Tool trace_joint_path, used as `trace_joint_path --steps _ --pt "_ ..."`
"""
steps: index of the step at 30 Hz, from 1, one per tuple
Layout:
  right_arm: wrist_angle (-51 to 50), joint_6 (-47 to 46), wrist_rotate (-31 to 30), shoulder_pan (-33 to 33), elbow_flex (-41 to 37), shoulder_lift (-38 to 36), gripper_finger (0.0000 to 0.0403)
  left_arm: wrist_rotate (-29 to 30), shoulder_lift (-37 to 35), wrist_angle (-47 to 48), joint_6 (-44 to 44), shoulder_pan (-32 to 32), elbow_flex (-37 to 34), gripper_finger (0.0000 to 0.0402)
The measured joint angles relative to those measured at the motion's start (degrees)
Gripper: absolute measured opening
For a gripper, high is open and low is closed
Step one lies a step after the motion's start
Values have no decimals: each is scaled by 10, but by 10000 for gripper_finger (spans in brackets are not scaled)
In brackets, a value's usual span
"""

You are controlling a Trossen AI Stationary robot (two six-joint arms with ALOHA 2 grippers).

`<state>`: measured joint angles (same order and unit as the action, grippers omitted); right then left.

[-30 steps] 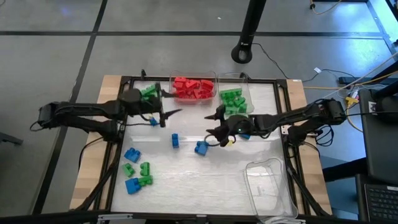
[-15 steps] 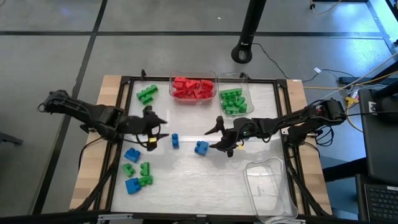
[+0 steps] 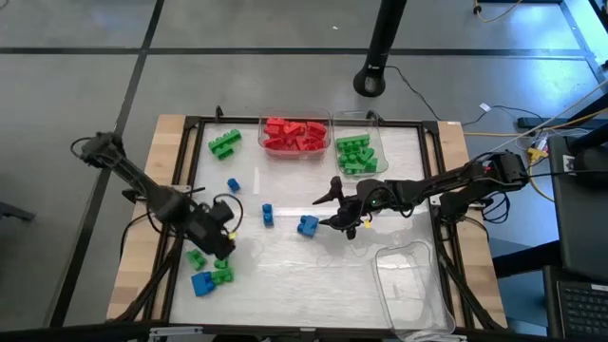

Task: Sort blocks
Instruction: Put the green game piece into the top right transparent bin

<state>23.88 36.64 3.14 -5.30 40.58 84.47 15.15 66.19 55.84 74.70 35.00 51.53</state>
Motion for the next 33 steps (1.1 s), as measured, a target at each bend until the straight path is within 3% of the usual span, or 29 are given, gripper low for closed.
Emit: trace_joint_path --steps 9,17,33 --pt "-7 0 0 0 0 0 289 -158 138 37 140 17 0 253" --pt "-10 12 0 0 0 0 289 -164 154 -15 201 18 0 253" --pt "-17 12 1 0 0 1 289 -163 154 -28 286 18 -15 253"
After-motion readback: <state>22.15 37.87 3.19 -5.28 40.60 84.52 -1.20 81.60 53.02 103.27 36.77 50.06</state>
